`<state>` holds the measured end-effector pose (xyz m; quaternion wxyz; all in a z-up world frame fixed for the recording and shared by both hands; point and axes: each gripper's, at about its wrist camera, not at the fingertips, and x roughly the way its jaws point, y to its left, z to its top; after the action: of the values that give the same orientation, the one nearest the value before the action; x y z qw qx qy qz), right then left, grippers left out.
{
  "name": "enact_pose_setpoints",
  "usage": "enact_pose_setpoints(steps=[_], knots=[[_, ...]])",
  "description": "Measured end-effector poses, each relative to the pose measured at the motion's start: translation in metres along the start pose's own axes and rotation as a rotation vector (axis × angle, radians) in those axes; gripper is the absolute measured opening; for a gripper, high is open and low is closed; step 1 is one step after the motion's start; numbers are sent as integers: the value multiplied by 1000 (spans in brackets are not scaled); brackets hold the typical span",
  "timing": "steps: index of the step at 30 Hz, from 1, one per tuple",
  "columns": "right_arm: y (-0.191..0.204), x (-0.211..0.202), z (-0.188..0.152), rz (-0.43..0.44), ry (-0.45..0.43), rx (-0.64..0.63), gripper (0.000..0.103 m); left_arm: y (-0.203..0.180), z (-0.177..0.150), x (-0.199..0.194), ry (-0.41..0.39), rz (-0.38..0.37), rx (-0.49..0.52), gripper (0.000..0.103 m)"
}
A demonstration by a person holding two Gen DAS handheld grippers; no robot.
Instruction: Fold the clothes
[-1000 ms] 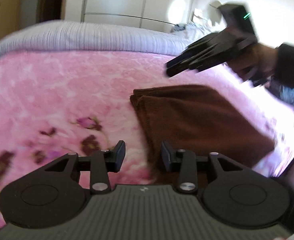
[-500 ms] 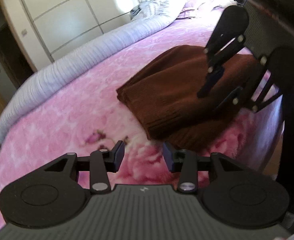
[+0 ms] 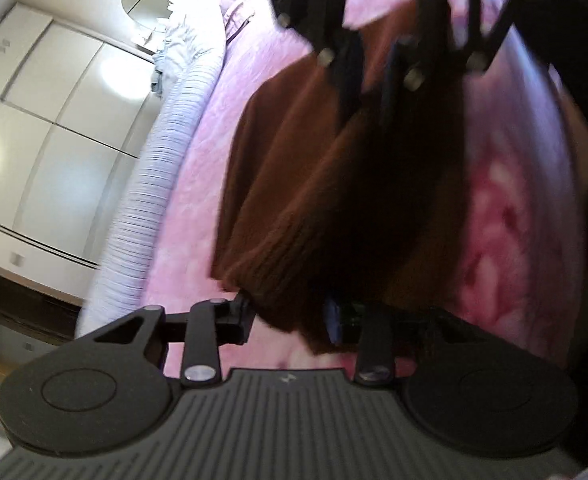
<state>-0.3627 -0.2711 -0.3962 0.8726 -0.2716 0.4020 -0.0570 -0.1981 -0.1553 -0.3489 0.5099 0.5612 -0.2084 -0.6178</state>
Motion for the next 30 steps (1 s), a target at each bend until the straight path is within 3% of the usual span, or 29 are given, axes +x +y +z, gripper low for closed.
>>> enact_pose_setpoints(steps=[3,7,9,10,11,13,15,16,17,20,25,27,30], knots=[[5,-1,-6,0,-3,12,14,2,-1,-12,-18,39,23,45],[12,3,-5,-12,-10,-31,14,-13,-1,-19,-78,16,170,55],[19,2,-5,-28,-11,-55,14,-17,2,-16,-90,-6,204,52],[23,1,-5,-35,-11,-68,14,-18,4,-12,-84,-27,205,43],[23,-1,-6,-42,-16,-56,14,-18,6,-7,-74,-50,202,27],[23,-7,-12,-53,-21,0,17,-18,8,1,-45,-82,186,19],[26,-15,-25,-109,3,54,41,-14,10,4,-35,-100,142,17],[28,-18,-34,-161,33,84,66,-11,10,4,-35,-104,114,16],[29,-23,-45,-212,60,123,72,-9,11,4,-37,-105,89,16],[31,-32,-73,-288,109,223,72,4,18,1,-48,-102,14,15],[36,-34,-78,-406,106,148,71,23,34,-17,-80,-60,-75,14],[34,-38,-79,-454,100,138,71,20,36,-23,-76,-79,-94,14],[25,-43,-89,-413,116,254,71,10,37,-22,-63,-115,-93,14]])
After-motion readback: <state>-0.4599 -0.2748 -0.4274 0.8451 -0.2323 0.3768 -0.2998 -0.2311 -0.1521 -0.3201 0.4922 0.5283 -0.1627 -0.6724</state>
